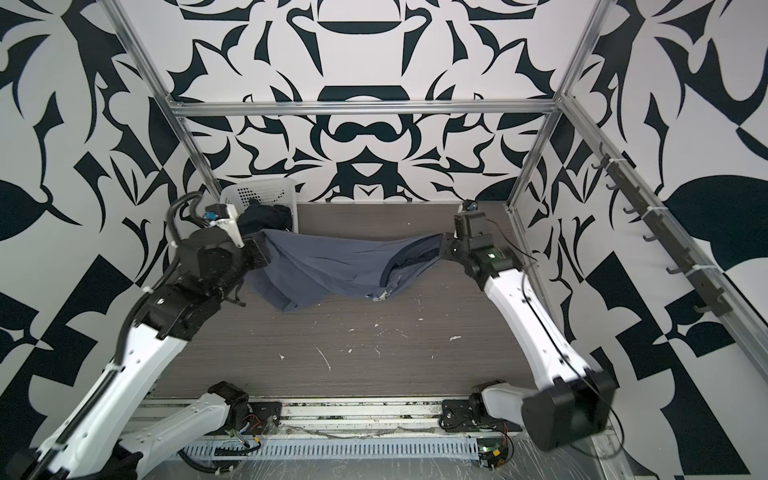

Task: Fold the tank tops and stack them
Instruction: 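Grasp the dark neckline with the right gripper while the left grips the hem, then stretch the tank top flat, pulling the grippers apart across the table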

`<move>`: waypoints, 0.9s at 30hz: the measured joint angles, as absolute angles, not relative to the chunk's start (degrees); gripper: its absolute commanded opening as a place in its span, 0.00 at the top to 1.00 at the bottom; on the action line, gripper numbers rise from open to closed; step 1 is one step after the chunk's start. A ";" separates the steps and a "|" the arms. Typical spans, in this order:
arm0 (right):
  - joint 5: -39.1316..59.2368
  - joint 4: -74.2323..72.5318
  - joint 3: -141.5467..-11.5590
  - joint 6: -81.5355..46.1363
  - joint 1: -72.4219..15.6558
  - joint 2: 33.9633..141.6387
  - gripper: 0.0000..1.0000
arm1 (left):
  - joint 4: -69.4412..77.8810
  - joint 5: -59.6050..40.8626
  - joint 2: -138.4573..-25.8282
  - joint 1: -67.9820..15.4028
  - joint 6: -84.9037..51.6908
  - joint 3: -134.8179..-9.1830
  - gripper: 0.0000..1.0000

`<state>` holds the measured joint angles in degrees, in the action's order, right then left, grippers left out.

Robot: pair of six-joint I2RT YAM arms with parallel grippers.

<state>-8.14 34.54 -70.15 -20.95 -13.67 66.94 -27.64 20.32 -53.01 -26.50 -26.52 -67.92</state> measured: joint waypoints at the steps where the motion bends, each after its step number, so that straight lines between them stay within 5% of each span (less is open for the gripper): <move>1: -9.32 34.70 -69.71 -20.80 -13.67 64.23 1.00 | -27.31 20.36 -52.49 -26.39 -26.00 -68.66 1.00; 6: -14.55 36.34 -66.35 -20.97 -11.79 60.58 1.00 | -26.57 18.65 -59.42 -23.46 -26.26 -70.98 1.00; 13: -9.50 35.55 -62.06 -22.55 -3.77 77.84 1.00 | -29.82 8.82 -91.74 -20.82 -28.27 -83.05 0.98; 15: -7.70 35.35 -62.06 -22.85 -1.98 82.76 1.00 | -32.08 6.00 -100.42 -20.62 -28.23 -88.73 0.87; 19: -6.52 35.20 -62.24 -24.97 1.17 90.17 0.68 | -36.60 -0.95 -115.94 -20.62 -26.00 -102.41 0.58; 22: -6.13 35.00 -62.13 -25.93 2.31 90.91 0.53 | -41.32 -2.57 -123.11 -20.64 -24.56 -111.66 0.29; 27: -4.86 32.88 -59.37 -26.00 2.63 85.03 0.48 | -43.53 2.22 -118.32 -20.95 -24.88 -106.48 0.20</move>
